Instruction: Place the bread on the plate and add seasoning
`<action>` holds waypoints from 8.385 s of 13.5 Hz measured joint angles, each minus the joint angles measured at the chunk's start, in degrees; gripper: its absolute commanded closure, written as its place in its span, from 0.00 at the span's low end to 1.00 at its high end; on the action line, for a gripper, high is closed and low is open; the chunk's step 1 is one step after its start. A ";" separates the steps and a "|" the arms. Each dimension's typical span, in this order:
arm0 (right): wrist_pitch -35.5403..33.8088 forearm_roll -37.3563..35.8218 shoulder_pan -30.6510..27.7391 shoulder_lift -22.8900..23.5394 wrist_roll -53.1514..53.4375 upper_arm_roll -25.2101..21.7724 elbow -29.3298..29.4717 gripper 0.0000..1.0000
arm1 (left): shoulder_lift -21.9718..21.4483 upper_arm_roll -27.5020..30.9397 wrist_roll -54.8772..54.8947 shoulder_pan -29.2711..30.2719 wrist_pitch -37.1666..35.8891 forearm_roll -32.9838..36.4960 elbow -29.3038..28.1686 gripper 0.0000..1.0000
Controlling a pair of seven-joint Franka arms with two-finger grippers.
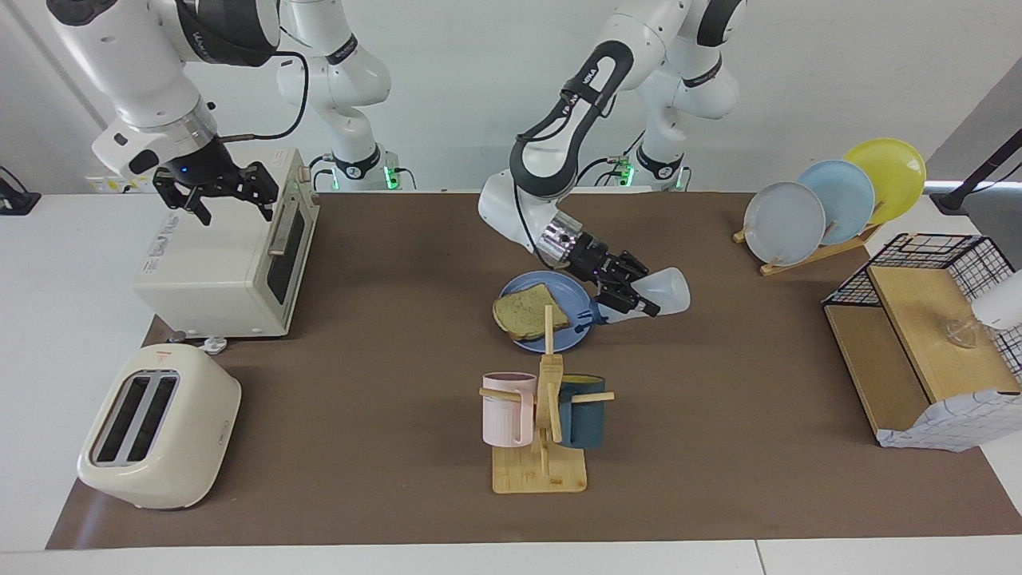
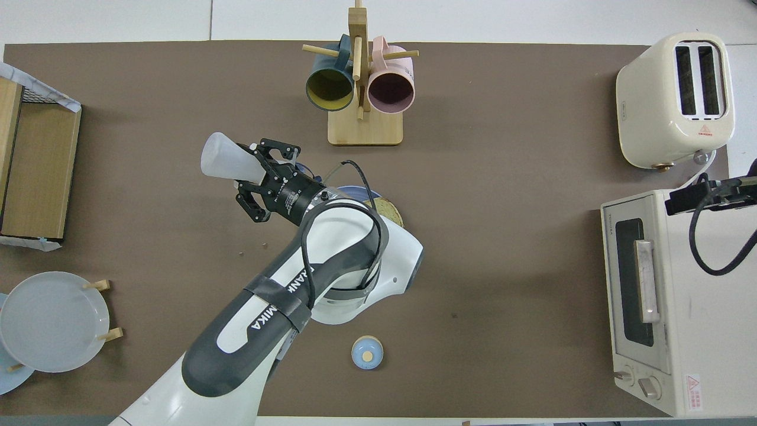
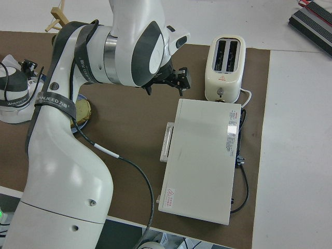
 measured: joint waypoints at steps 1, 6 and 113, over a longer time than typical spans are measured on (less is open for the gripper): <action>0.00 0.00 0.00 0.00 0.00 0.00 0.00 0.00 | 0.16 -0.01 0.00 0.74 0.37 0.45 0.00 1.00; 0.00 0.00 0.00 0.00 0.00 0.00 0.00 0.00 | 0.23 -0.98 0.00 -2.15 0.34 -0.71 0.01 1.00; 0.00 0.00 0.00 0.00 0.00 0.00 0.00 0.00 | -0.91 2.06 -71.28 43.48 110.12 -22.56 -26.35 0.00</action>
